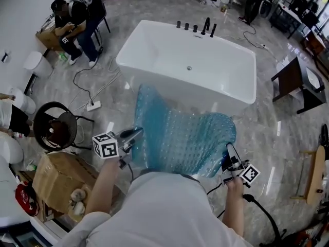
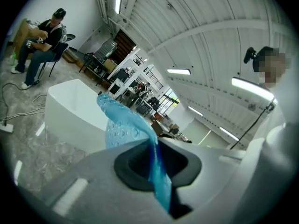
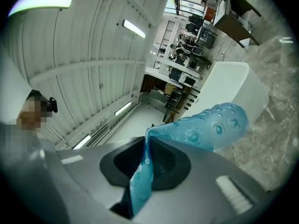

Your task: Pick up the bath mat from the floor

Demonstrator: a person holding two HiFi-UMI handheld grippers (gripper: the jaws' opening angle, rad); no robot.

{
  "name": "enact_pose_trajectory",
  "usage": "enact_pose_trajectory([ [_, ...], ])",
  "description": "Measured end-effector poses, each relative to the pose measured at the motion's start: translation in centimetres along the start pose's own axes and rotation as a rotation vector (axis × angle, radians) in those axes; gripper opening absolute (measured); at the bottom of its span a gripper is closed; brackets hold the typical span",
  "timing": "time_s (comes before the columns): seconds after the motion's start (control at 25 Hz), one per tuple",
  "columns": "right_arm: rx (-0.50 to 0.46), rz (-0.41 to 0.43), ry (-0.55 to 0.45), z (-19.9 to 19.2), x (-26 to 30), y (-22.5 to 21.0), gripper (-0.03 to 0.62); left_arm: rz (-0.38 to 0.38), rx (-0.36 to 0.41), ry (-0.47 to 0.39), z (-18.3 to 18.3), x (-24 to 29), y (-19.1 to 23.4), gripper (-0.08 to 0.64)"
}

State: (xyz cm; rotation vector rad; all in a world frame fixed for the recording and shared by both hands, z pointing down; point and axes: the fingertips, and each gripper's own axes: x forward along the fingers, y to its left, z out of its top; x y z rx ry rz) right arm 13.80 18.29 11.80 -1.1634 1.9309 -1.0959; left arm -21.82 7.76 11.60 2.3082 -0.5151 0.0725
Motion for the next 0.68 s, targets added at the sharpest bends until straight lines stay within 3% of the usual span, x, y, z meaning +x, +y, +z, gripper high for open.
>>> enact_pose_trajectory([
  [0.68,-0.013,0.000,-0.018,-0.9,2.5,1.0,0.043,-0.006,-0.009,-0.034,2.2,-1.9,2.4,0.021],
])
